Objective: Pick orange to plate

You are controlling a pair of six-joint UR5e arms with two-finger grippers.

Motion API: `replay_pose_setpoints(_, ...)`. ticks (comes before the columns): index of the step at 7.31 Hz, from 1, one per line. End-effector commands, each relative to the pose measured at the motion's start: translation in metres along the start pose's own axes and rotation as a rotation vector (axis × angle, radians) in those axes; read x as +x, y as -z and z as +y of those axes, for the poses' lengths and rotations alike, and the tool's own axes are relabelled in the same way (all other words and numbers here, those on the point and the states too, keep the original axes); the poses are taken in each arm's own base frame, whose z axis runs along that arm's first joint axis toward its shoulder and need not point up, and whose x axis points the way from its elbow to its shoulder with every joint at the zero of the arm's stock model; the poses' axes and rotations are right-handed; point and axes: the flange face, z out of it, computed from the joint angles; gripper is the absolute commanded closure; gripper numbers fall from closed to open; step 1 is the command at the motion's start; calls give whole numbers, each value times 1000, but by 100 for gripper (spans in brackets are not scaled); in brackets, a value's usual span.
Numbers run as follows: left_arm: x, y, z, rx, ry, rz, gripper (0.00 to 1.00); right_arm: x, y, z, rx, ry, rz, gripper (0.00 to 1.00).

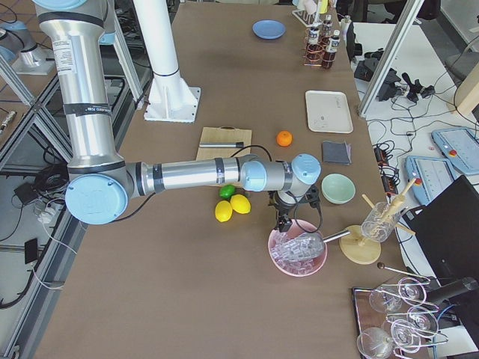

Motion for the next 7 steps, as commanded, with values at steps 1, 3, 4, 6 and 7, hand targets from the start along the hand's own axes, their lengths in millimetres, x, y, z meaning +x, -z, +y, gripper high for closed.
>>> replay_pose_setpoints(1, -3, -3, -1, 17, -18, 1, 2, -1, 2, -1, 4, 4, 2, 0)
replay_pose_setpoints(3, -13, -14, -11, 27, -26, 0, 2, -3, 4, -2, 8, 10, 12, 0)
replay_pose_setpoints(4, -23, -25, -31, 34, -34, 1, 2, -3, 4, -1, 8, 10, 12, 0)
replay_pose_setpoints(6, -54, -58, -63, 54, -52, 1, 2, -7, 8, -3, 16, 5, 11, 0)
replay_pose_setpoints(7, -61, -73, -77, 53, -62, 2, 2, -7, 8, -3, 16, 1, 11, 0)
